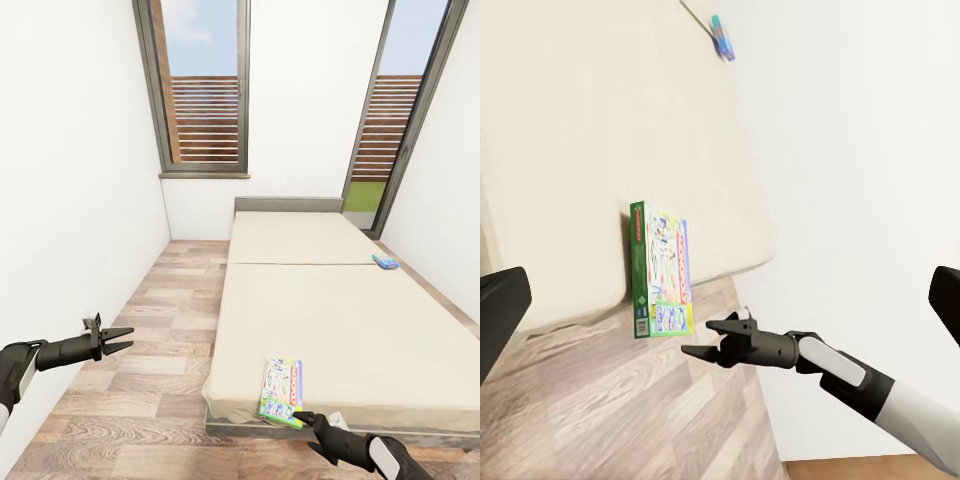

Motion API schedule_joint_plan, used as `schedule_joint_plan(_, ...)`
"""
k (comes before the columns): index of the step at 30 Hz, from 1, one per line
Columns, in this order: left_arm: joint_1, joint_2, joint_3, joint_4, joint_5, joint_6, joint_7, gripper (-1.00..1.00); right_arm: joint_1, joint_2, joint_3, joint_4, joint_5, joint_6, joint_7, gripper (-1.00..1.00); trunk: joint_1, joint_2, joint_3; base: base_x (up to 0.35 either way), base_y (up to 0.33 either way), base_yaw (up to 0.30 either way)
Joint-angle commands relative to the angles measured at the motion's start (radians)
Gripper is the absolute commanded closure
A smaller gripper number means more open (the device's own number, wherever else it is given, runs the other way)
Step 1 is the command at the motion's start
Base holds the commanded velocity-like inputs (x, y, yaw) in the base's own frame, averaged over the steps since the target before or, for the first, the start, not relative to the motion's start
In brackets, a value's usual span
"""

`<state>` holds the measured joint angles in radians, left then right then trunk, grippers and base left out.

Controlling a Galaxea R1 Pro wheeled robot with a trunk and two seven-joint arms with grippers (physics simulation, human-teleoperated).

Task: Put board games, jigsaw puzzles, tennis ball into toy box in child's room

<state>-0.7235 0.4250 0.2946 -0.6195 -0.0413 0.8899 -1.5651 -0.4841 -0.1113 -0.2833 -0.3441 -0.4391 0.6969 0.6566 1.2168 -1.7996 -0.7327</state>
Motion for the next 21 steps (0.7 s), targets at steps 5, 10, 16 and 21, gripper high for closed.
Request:
schedule_joint_plan(5, -0.001, 0.0, 0.001, 0.0, -0.005, 0.011, -0.006, -1.0, -0.001, 0.0, -0.004, 0.0, -0.002, -0.016, 0.002, -1.0, 0.0, 0.0, -0.001, 0.0, 0.0, 0.0)
schedule_joint_plan(10, -0.001, -0.001, 0.001, 0.0, -0.005, 0.011, -0.006, -1.0, -0.001, 0.0, -0.005, 0.0, -0.002, -0.023, 0.003, -1.0, 0.008, -0.014, -0.007, 0.0, 0.0, 0.0)
schedule_joint_plan(16, -0.001, -0.002, 0.001, 0.0, -0.005, 0.011, -0.006, -1.0, -0.001, -0.001, -0.005, 0.0, -0.003, -0.028, 0.003, -1.0, 0.031, -0.056, -0.026, 0.0, 0.0, 0.0)
schedule_joint_plan(21, -0.001, -0.001, 0.001, 0.0, -0.005, 0.011, -0.006, -1.0, -0.001, -0.001, -0.005, 0.0, -0.003, -0.029, 0.003, -1.0, 0.042, -0.077, -0.035, 0.0, 0.0, 0.0)
